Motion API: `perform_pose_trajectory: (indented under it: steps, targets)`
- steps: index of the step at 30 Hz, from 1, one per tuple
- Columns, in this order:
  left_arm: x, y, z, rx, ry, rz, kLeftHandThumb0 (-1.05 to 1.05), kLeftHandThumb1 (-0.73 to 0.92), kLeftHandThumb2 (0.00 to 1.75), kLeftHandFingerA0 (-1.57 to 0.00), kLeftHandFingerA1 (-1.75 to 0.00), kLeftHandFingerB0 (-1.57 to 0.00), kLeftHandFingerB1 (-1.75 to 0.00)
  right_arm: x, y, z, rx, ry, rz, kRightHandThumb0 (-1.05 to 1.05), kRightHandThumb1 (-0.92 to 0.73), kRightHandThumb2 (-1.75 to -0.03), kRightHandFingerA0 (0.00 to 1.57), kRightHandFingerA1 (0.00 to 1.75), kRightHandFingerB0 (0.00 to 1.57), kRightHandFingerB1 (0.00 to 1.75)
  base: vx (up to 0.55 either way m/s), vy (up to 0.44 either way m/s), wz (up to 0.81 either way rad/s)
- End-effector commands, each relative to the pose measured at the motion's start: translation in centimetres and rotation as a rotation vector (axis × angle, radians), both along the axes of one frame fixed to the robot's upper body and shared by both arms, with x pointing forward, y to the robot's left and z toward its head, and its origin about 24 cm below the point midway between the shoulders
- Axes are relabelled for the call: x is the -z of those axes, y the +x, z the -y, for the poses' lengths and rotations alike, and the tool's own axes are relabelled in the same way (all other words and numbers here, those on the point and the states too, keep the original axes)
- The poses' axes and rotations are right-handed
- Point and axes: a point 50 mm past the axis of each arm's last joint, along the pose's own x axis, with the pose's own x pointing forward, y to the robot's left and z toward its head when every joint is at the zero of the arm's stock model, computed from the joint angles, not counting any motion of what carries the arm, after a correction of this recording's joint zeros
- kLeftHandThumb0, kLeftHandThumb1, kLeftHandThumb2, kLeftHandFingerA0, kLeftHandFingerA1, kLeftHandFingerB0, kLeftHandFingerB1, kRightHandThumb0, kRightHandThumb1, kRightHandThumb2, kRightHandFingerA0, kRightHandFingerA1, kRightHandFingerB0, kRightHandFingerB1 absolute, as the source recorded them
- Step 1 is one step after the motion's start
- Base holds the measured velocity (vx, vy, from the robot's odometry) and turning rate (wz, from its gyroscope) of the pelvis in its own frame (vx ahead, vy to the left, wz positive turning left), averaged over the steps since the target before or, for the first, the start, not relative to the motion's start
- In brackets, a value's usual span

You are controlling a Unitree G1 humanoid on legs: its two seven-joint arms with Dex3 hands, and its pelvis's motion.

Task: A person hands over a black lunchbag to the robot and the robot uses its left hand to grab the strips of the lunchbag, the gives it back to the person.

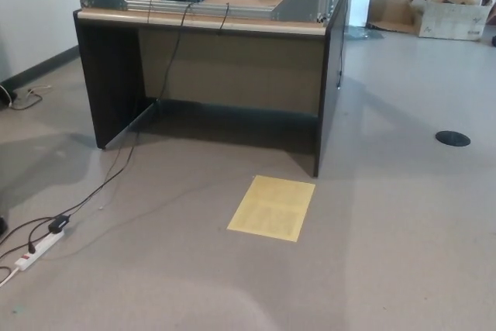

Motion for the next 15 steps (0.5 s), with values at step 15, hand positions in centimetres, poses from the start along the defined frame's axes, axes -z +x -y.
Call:
perform_pose_trajectory:
  steps: [15]
  targets:
    - [-16.5, 5.0, -0.2, 0.293, 0.159, 0.712, -0.38, 0.42, 0.61, -0.28, -0.38, -0.21, -0.34, -4.0, 2.8, 0.1, 0.024, -0.030, 0.390, -0.59, -0.57, -0.83, 0.55, 0.58, 0.17, 0.40, 0.00, 0.000, 0.00]
